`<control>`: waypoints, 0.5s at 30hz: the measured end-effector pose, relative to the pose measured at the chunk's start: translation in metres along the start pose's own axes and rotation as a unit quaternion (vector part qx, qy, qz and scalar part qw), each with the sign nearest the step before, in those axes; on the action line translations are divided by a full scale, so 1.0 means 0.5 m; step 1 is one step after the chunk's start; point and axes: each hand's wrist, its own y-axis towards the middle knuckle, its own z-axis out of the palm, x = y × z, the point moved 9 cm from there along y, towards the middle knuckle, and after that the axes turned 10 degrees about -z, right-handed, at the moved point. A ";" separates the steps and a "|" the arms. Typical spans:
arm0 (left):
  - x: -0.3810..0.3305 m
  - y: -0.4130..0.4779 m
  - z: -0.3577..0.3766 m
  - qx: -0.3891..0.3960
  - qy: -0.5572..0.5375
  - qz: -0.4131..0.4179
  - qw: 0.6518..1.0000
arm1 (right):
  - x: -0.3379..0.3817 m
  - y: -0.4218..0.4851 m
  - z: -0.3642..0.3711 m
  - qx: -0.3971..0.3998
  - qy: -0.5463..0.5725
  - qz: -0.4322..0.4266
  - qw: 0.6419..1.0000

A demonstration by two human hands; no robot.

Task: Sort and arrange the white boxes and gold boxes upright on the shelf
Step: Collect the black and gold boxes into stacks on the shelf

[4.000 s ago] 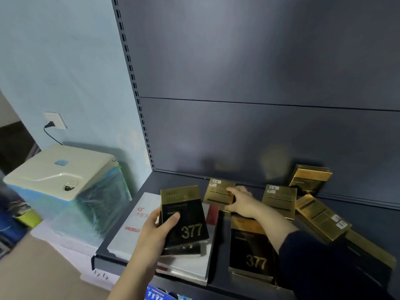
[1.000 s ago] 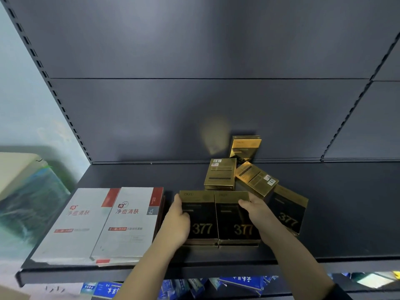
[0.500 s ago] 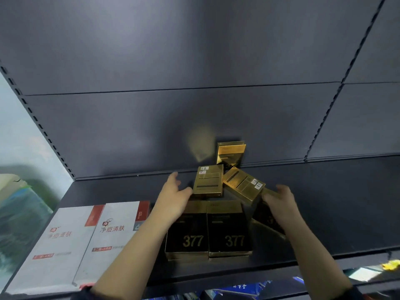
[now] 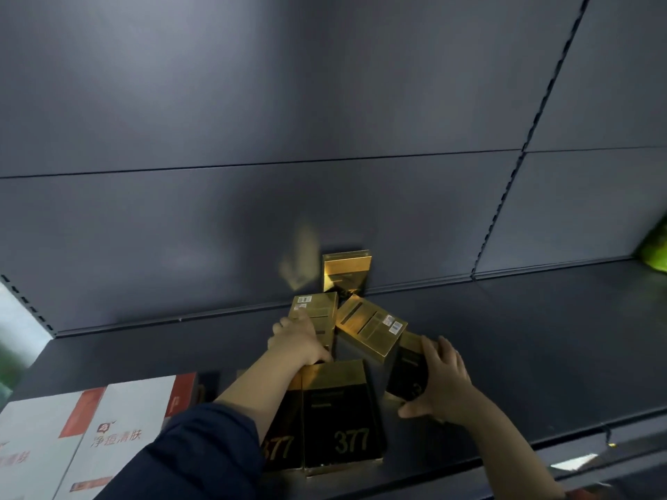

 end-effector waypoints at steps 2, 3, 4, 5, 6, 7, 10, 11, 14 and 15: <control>-0.002 0.001 -0.009 -0.031 -0.027 0.030 0.999 | 0.008 -0.009 -0.010 -0.009 0.021 -0.021 1.000; -0.001 -0.002 -0.019 -0.053 -0.056 0.051 0.996 | 0.009 -0.012 -0.016 -0.013 0.051 -0.033 0.998; 0.003 -0.009 -0.034 -0.080 -0.092 0.073 0.990 | 0.013 -0.019 -0.023 -0.012 0.100 -0.046 0.994; 0.008 -0.016 -0.055 -0.111 -0.135 0.098 0.980 | 0.022 -0.027 -0.030 -0.004 0.172 -0.062 0.983; 0.015 -0.025 -0.078 -0.141 -0.179 0.121 0.966 | 0.031 -0.035 -0.038 0.003 0.264 -0.081 0.961; 0.024 -0.032 -0.100 -0.165 -0.222 0.141 0.951 | 0.043 -0.045 -0.048 0.003 0.366 -0.100 0.925; 0.061 -0.051 -0.147 -0.157 -0.384 0.144 0.898 | 0.069 -0.057 -0.067 -0.003 0.587 -0.109 0.803; 0.074 -0.056 -0.155 -0.141 -0.450 0.131 0.872 | 0.081 -0.055 -0.065 0.000 0.624 -0.111 0.774; 0.097 -0.072 -0.158 -0.075 -0.601 0.093 0.790 | 0.145 -0.049 -0.050 0.048 0.713 -0.141 0.686; 0.103 -0.076 -0.156 -0.058 -0.621 0.081 0.777 | 0.172 -0.050 -0.045 0.062 0.733 -0.150 0.660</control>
